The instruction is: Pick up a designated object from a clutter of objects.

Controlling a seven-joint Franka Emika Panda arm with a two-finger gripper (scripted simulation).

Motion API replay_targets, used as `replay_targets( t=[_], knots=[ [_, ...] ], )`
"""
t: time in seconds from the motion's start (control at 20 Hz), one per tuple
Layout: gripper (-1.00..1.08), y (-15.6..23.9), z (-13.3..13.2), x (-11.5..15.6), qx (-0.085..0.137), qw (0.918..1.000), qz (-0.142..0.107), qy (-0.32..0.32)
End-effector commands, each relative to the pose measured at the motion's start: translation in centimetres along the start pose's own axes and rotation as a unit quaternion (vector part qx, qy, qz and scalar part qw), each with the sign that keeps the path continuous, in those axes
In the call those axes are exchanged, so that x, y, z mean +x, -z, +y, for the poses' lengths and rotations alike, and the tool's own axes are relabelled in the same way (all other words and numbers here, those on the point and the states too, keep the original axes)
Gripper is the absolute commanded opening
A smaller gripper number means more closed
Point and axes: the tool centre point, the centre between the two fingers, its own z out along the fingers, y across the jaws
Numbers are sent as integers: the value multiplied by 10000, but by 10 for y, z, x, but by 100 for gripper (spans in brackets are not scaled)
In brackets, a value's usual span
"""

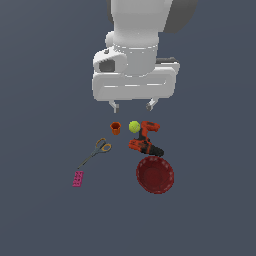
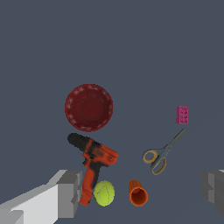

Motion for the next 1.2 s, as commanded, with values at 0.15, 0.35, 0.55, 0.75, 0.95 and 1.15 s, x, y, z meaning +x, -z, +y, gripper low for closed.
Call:
replay_targets(
  t=[0.15, 0.35, 0.55, 0.75, 0.95, 1.15],
  knots=[
    [100, -14, 13, 9, 17, 10000, -33, -27],
    [100, -32, 29, 20, 36, 10000, -68, -60],
    [100, -58, 52, 33, 56, 9999, -115, -105],
    [100, -92, 81, 45, 74, 9997, -171, -162],
    [100, -129, 112, 53, 83, 9995, -230, -218],
    [100, -168, 145, 57, 84, 9992, -290, -272]
  ],
)
